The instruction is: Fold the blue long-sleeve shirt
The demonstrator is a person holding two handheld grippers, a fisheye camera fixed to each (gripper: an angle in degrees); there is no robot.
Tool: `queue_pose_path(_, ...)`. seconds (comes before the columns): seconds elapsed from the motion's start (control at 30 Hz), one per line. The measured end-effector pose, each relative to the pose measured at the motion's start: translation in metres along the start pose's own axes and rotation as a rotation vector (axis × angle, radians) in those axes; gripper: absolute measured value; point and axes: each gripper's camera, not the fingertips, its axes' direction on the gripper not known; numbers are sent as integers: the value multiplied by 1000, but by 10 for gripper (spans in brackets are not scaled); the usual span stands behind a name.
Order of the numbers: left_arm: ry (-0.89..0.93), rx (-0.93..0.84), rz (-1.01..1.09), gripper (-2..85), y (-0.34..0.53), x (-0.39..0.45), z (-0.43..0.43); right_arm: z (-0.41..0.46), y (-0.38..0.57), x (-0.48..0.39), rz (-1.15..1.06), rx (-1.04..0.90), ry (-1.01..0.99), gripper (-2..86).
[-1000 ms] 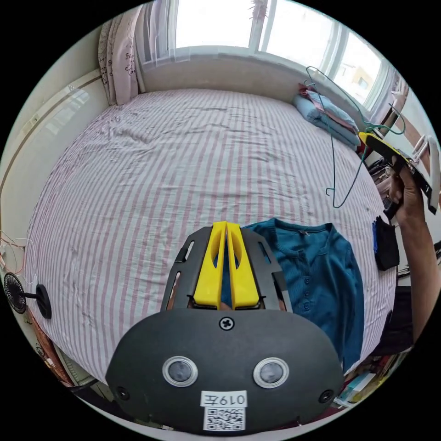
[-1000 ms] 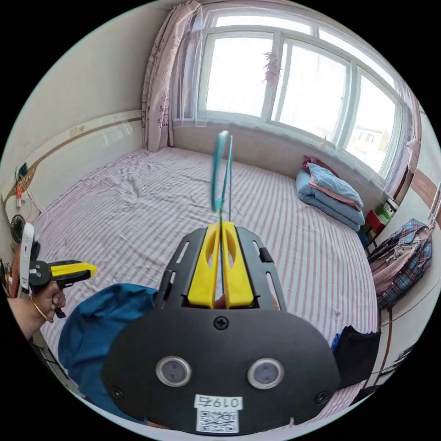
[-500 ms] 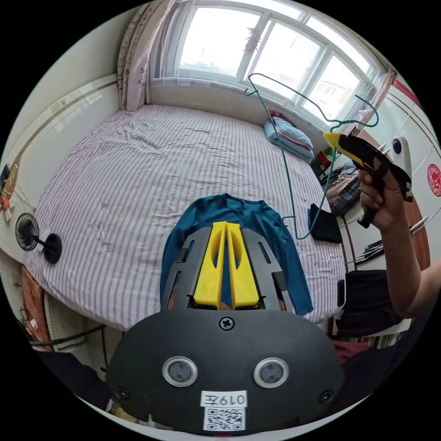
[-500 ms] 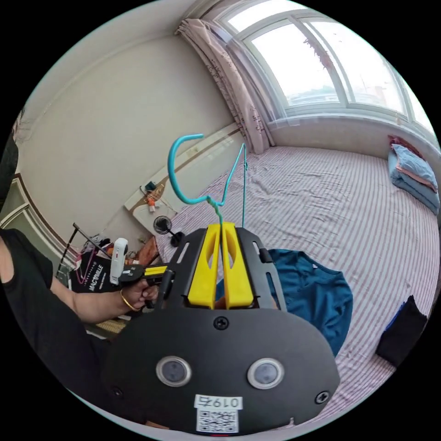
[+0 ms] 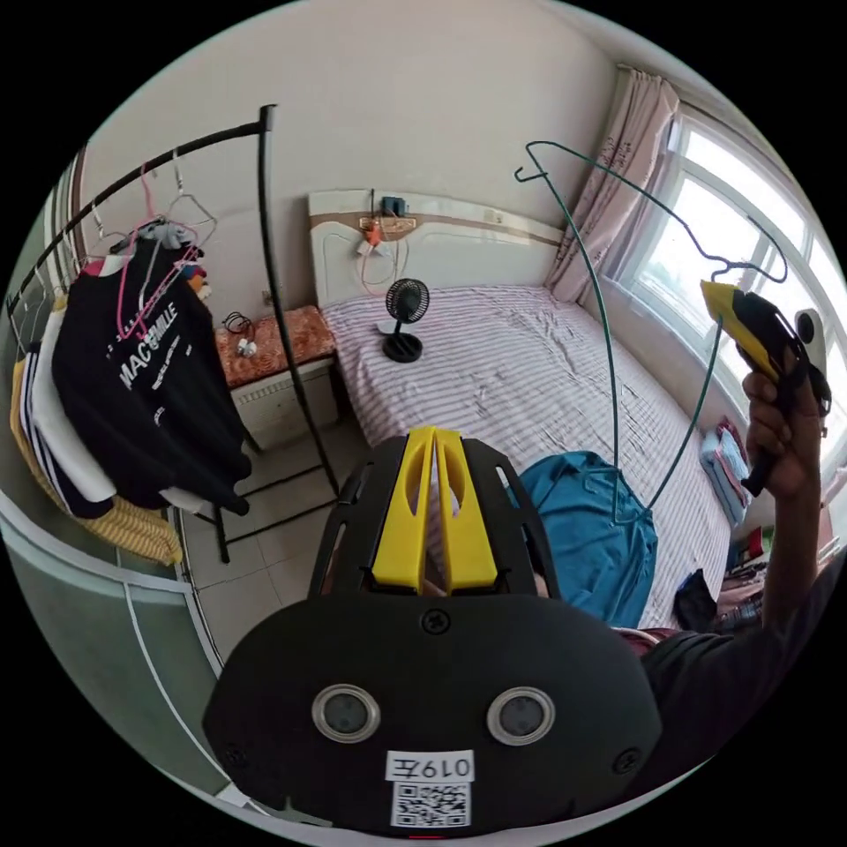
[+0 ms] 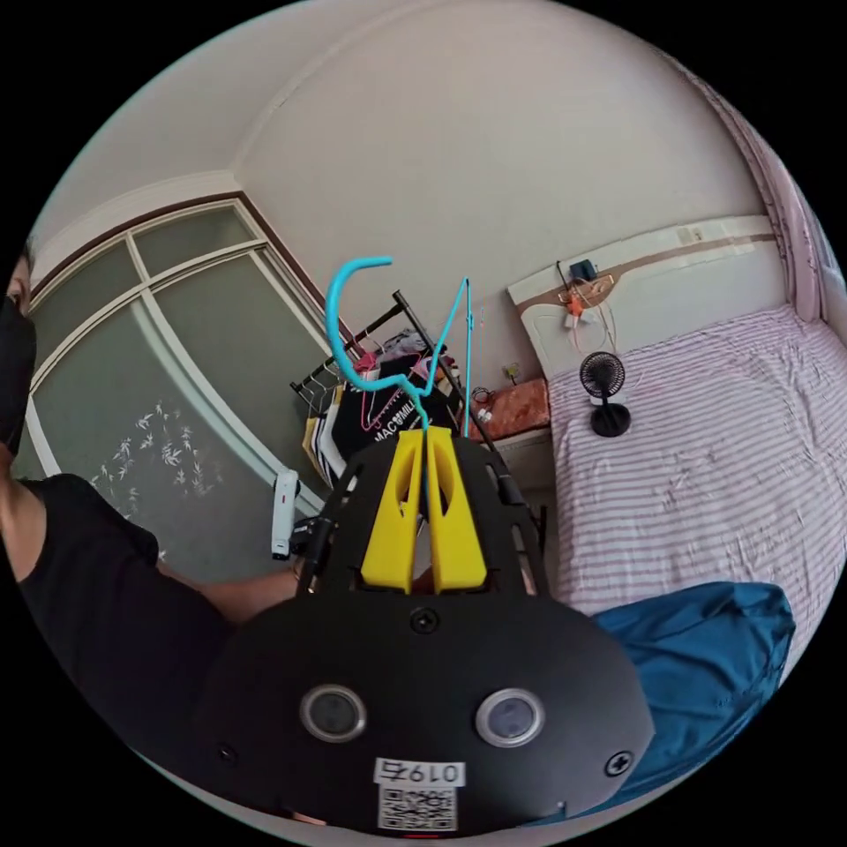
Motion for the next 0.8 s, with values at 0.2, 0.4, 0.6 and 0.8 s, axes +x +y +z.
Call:
queue_pose_path(0.2,-46,61,-46,8,51,-111,-51,124,-25,-62,-72,-91,-36,-10)
queue_pose_path(0.4,14,143,-39,7,71,-214,-94,255,-60,-102,-92,-186,35,-10)
queue_pose_path(0.6,200,146,-37,7,72,-295,-101,348,-111,-142,-146,-198,147,-10)
queue_pose_path(0.8,229,121,77,7,55,-334,-100,417,-170,-174,-136,-236,201,-10)
